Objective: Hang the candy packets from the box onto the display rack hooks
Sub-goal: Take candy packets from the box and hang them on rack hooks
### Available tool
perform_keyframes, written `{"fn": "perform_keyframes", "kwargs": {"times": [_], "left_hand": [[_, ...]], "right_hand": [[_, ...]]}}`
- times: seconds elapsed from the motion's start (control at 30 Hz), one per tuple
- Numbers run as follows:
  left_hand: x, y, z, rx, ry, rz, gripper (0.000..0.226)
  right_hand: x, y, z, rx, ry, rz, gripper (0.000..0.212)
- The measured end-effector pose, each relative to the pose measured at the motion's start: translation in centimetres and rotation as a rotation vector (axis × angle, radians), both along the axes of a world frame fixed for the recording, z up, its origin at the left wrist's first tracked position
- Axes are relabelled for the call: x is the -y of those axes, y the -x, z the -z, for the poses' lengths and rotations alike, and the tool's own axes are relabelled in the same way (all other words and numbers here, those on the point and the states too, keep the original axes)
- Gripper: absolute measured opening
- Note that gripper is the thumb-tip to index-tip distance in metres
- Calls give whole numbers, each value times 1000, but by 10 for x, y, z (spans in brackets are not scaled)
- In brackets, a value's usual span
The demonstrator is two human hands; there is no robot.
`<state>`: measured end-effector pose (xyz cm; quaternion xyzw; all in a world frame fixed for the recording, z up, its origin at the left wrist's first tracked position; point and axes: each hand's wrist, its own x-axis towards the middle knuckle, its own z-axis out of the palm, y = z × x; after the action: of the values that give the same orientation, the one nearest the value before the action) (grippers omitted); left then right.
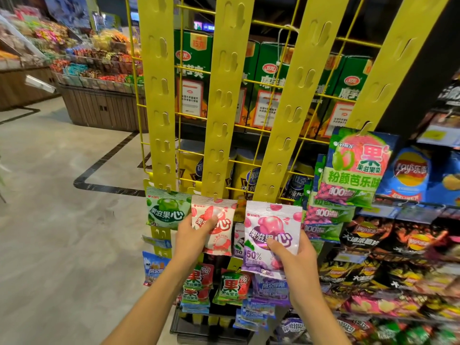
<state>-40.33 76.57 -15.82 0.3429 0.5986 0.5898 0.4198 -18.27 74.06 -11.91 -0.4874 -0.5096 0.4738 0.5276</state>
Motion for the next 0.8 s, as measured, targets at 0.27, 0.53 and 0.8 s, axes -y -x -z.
{"fn": "perform_keyframes", "kwargs": {"times": [0.27, 0.53, 0.8], "left_hand": [[11, 9, -1, -22, -37, 102, 58], [23, 22, -7, -23, -24, 103, 18], [28, 30, -1, -43, 20, 115, 71]], "right_hand": [[-9, 2, 1, -43, 19, 8, 39], [-25, -13, -5, -202, 70, 66, 58], [-28, -8, -6, -136, 75, 9, 33]]}}
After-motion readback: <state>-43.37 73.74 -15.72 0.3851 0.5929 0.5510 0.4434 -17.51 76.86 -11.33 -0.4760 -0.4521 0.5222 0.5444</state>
